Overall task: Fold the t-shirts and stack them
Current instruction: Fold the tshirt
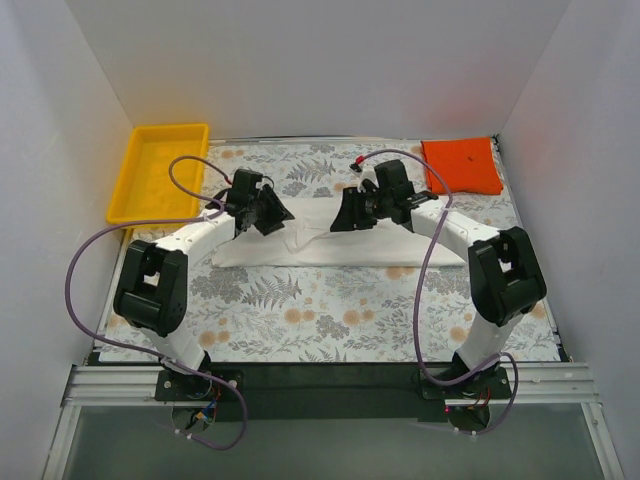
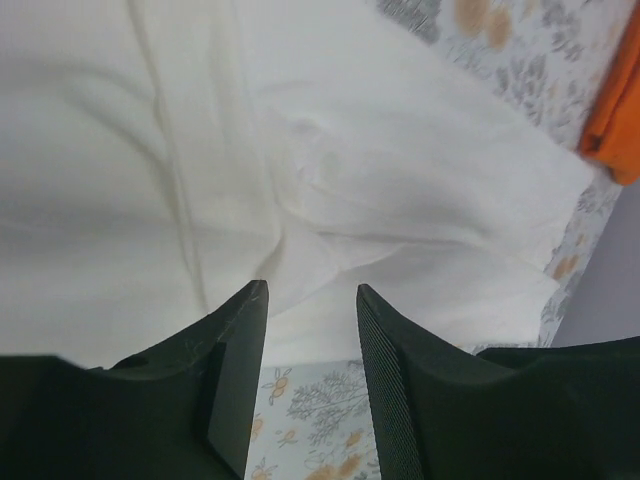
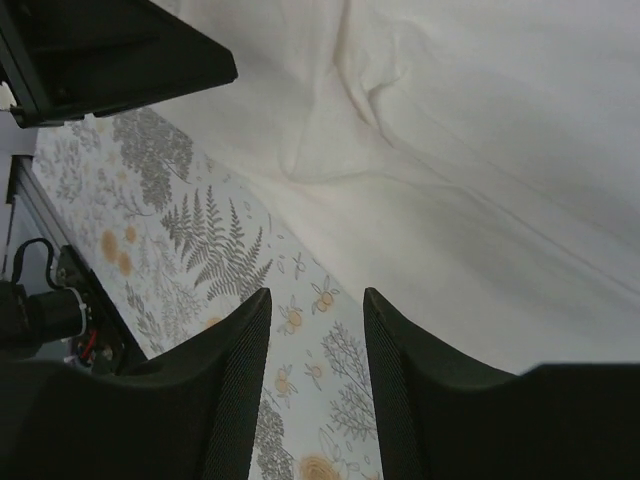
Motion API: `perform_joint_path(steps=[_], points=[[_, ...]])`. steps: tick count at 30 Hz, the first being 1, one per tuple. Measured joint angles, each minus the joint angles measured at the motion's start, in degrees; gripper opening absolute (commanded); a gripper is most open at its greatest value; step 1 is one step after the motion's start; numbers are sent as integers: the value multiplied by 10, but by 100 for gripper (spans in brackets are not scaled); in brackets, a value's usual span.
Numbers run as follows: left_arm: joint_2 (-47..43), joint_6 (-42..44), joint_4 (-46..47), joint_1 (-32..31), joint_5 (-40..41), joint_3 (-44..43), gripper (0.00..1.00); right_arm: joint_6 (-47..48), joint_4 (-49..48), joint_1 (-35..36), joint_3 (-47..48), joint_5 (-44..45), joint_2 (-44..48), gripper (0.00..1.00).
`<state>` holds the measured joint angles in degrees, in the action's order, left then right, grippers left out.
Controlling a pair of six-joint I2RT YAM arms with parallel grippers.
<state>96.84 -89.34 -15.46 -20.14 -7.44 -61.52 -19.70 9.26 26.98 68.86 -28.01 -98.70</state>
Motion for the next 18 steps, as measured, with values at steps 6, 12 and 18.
perform_joint_path(steps=[6,12,18], points=[[14,38,10,36,10,-78,30,-27,-49,33,58,-47,-74,36],[109,72,22,63,6,-136,22,-47,-77,60,113,-80,-152,34],[194,91,25,63,-5,-162,15,-56,-93,70,155,-98,-226,29]])
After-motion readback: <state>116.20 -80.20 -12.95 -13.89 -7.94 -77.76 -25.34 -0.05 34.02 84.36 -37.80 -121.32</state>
